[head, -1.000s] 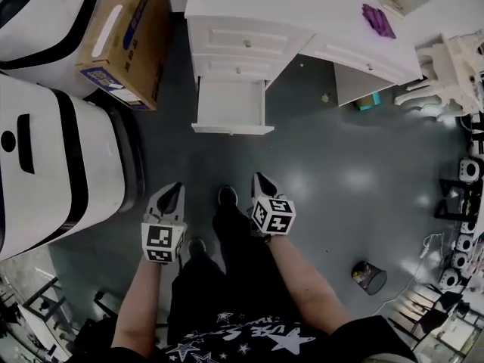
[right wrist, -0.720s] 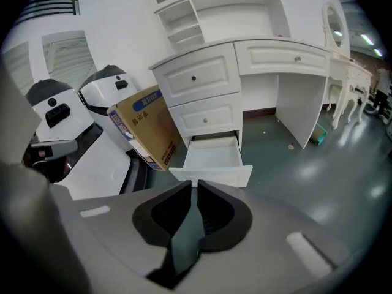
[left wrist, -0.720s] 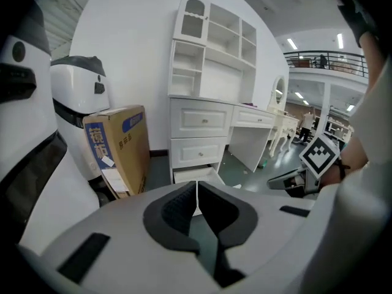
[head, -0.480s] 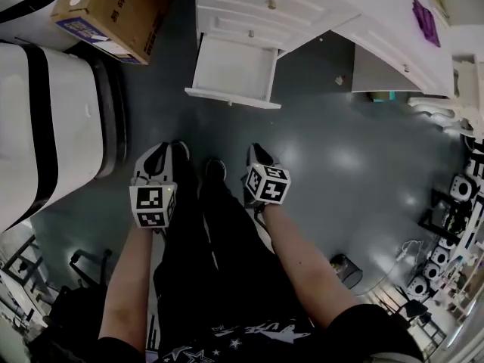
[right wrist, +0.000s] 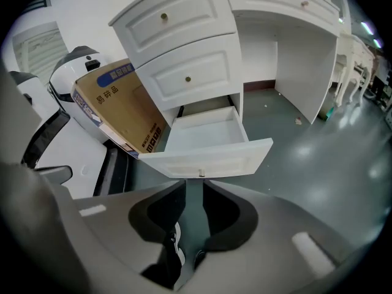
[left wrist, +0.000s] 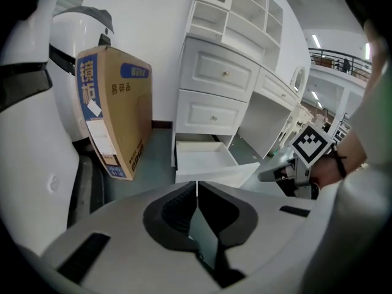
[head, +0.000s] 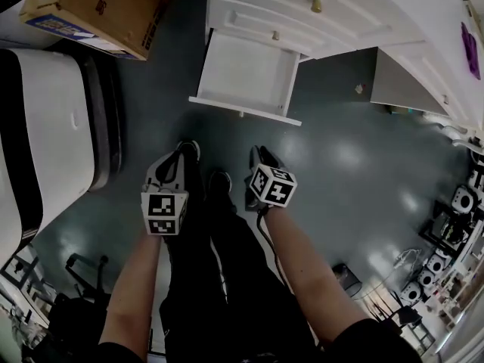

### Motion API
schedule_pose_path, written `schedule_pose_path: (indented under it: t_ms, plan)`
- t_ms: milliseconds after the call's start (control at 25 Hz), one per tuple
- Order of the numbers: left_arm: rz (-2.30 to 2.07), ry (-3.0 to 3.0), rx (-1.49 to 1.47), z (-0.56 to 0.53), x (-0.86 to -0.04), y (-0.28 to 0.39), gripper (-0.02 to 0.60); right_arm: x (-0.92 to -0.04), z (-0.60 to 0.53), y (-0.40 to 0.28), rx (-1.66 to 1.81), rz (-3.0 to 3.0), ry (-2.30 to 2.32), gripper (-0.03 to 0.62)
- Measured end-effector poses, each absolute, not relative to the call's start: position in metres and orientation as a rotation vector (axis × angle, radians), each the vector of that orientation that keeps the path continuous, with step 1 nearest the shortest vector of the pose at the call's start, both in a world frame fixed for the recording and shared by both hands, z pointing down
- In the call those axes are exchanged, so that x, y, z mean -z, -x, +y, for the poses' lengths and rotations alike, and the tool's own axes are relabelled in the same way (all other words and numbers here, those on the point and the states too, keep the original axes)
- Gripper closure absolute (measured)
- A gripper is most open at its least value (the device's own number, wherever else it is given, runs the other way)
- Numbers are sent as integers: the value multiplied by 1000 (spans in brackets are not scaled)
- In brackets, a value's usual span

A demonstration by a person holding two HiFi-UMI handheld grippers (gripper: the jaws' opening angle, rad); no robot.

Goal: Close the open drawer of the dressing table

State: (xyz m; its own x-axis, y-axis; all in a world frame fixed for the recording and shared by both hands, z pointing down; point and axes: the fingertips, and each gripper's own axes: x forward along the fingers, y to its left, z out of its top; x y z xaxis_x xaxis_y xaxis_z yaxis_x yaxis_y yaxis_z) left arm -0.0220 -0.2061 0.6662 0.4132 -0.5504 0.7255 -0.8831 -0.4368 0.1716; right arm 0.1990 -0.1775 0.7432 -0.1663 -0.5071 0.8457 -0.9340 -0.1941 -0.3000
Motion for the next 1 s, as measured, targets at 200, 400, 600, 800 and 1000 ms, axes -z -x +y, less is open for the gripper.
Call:
schedule_pose_path:
  t_ms: [200, 400, 600, 800, 1000]
  plan:
    - [-1139, -2121, -808, -233, -717, 8, 566, -793, -200, -201, -1293, -1603, -1644, 520]
    - [-1112, -2069, -801, -252, -756, 1, 566, -844, -224, -189, -1336, -1584, -1627, 484]
    - [-1052, -2118, -857, -268, -788, -8, 566, -881, -235, -176, -1312, -1575, -1527, 479]
    - [-1017, -2119, -838, -286, -807, -3, 566, -906, -243, -175, -1202, -1508, -1534, 480]
    - [-1044, -2082, -852, -297, -822, 10, 566, -911, -260, -190, -1168, -1423, -1683, 491]
